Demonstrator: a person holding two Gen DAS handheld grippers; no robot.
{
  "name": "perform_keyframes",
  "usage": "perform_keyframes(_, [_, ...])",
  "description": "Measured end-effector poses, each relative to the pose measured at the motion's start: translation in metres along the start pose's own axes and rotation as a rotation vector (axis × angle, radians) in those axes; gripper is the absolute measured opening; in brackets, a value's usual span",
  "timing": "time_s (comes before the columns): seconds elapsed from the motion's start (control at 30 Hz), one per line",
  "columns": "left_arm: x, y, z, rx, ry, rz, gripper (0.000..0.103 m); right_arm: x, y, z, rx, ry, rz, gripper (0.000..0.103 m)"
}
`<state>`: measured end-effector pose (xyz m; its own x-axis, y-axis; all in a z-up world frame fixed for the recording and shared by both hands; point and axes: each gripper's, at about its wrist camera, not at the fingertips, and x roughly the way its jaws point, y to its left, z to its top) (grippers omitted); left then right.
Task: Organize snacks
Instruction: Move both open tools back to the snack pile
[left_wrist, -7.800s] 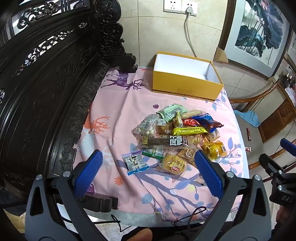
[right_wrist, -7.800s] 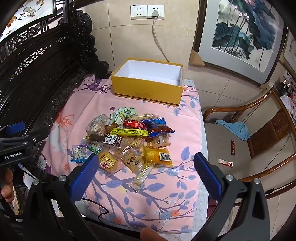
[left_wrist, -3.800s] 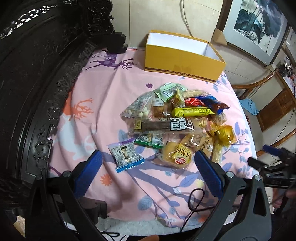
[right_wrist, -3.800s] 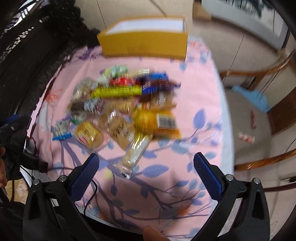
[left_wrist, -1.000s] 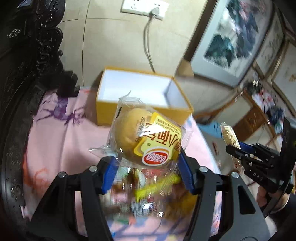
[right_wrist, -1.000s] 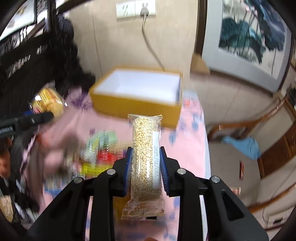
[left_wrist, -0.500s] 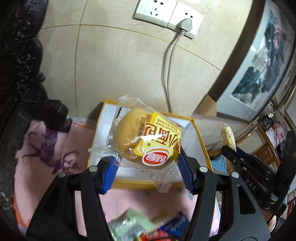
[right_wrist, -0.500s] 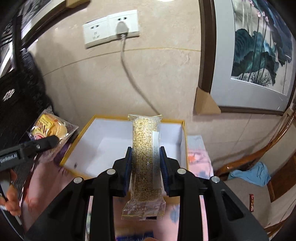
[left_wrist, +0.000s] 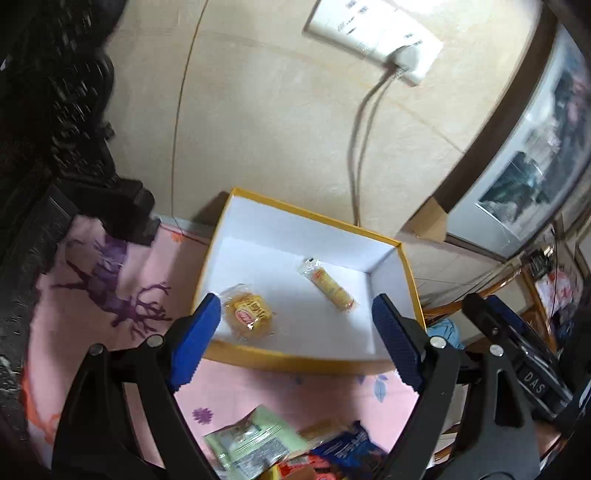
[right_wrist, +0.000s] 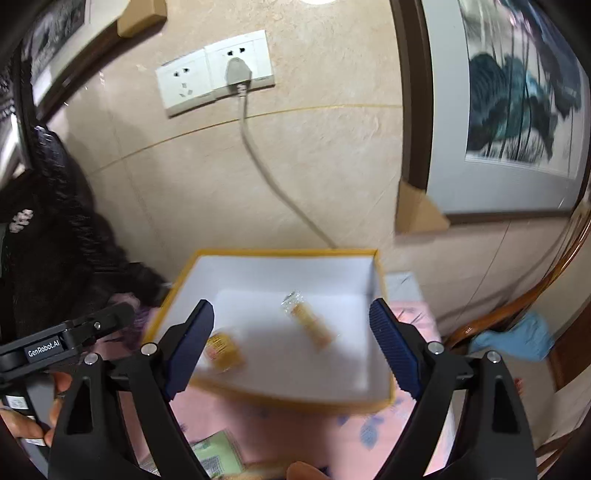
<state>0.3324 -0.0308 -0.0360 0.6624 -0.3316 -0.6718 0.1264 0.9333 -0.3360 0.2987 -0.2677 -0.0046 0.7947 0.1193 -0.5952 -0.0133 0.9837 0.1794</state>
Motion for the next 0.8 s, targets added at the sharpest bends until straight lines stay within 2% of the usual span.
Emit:
perform_keyframes(0.13, [-0.035,-0.003,-0.03,0.07,-0.024,0.026,0.09,-0.029,0.004,-0.036,-0.014,0.034,0.058,0.087])
perform_keyframes(0.3, [-0.07,0.007,-0.07,0.055,-0.011,0.012,0.09,-0.057,0.002,-0.091,-0.034,0.106,0.086,0.087])
perform_keyframes(0.4, [-0.092,0.012,-0.1,0.08,-0.001,0.025,0.091,-0.072,-0.002,-0.129,-0.059,0.162,0.108,0.087])
perform_keyframes(0.6, [-0.12,0.024,-0.155,0.092,0.053,0.037,0.091,-0.096,-0.005,-0.204,-0.161,0.279,0.181,0.086])
perform_keyframes(0.8, [-0.136,0.044,-0.208,0.048,0.141,0.074,0.091,-0.099,0.005,-0.259,-0.323,0.359,0.186,0.084])
